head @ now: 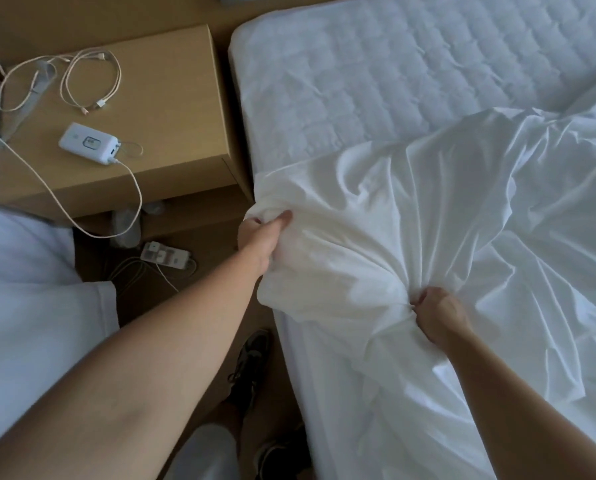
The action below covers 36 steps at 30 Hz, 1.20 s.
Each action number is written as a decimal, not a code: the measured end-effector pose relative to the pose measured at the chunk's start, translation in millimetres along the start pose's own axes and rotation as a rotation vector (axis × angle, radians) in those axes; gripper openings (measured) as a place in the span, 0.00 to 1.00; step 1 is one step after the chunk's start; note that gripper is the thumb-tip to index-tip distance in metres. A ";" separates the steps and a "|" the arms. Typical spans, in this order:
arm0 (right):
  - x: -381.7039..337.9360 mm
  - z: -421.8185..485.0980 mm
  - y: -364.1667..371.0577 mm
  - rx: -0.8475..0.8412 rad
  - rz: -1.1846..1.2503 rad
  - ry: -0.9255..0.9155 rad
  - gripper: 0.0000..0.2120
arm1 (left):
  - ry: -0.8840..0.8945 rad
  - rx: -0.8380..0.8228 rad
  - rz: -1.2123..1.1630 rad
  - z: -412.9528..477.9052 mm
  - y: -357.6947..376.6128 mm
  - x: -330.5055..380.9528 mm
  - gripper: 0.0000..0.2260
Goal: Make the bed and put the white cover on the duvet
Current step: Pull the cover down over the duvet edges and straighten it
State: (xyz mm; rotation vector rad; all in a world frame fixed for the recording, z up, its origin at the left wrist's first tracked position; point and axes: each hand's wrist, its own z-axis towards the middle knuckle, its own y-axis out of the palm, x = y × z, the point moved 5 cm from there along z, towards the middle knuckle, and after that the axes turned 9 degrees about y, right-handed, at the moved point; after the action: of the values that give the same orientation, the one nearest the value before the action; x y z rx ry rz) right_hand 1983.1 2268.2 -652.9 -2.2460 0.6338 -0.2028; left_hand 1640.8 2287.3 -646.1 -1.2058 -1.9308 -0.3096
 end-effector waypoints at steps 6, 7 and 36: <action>-7.9 -32.1 7.7 0.188 0.130 0.009 0.10 | 0.132 -0.104 0.087 16.4 1.9 14.0 0.06; -9.9 -39.2 7.5 0.226 0.173 -0.005 0.09 | 0.191 -0.070 0.173 18.8 0.0 17.0 0.07; -11.6 -81.9 -1.7 0.281 0.048 -0.130 0.29 | -0.451 -0.040 -0.102 -106.8 24.0 -94.8 0.07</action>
State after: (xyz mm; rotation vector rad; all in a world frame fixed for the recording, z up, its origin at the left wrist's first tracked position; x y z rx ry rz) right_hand 1946.3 2222.0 -595.0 -1.9541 0.5525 -0.1122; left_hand 1734.9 2177.5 -654.0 -1.2854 -2.3878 -0.1355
